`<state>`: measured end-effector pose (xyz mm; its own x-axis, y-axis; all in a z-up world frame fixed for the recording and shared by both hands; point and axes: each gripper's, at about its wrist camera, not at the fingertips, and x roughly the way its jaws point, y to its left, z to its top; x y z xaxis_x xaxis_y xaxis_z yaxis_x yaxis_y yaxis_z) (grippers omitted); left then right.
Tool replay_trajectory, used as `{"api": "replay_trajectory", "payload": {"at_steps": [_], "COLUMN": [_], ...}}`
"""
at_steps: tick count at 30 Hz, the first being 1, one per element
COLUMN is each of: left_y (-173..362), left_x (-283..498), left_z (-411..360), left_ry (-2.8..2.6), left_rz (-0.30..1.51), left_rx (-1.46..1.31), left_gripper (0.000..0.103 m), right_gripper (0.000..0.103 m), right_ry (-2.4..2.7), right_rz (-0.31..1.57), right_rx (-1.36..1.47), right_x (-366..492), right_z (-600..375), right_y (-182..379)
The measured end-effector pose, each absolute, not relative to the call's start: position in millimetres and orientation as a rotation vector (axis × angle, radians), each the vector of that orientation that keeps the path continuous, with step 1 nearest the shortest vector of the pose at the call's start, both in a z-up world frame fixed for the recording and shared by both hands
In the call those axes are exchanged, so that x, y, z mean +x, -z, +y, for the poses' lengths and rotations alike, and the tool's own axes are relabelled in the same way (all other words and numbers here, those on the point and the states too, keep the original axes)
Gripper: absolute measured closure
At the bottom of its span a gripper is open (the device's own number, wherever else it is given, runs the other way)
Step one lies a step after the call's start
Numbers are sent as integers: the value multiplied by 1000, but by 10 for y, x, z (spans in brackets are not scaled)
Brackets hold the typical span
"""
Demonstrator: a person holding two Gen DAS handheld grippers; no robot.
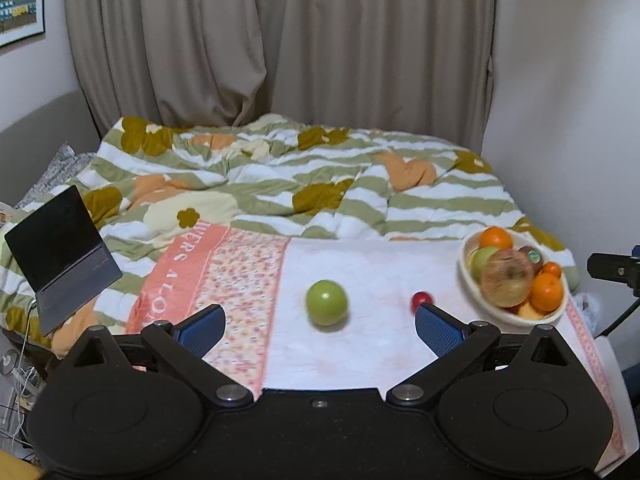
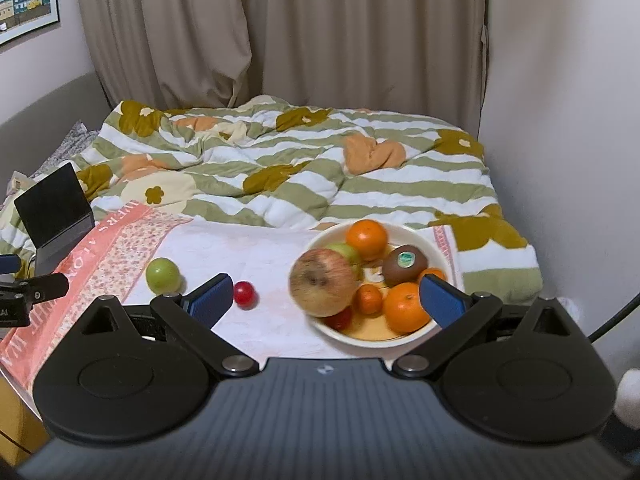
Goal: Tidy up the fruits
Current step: 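Withdraw both tools and move them toward the green apple and the cherry tomato, then grasp the green apple with the left tool while the right tool grasps the red cherry tomato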
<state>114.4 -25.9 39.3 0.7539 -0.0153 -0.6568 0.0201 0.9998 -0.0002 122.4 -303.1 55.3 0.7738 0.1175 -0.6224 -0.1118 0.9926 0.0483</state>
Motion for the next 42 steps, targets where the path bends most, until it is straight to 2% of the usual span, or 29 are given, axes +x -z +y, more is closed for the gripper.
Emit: {"api": "replay_trajectory", "payload": {"at_steps": [16,32,34,38,41,42], "left_y": [95,653,721,835,896,915], "left_x": [2035,2607,2646,2704,2733,2743], "left_z": [399,128,68,-39,-120,-132], "left_ry": [216,374,379,387,401,405], "left_rz": [885,966,977,992,988,991], "left_rx": [30,108,124,142,162,164], "left_gripper": [1,2,9,15,31,39], "right_gripper": [0,1,2,9,9,10], "right_ry": [-17,-53,-59,-82,-95,-96], "right_rz": [861,961,978,998,996,993], "right_rx": [106,39,43,29,7,-7], "right_x": [1810,2643,2706,2792,2793,2786], "right_z": [-2124,-1781,-1788,-1781,-1748,-1730], "right_y": [-14,600,686,821,852,857]}}
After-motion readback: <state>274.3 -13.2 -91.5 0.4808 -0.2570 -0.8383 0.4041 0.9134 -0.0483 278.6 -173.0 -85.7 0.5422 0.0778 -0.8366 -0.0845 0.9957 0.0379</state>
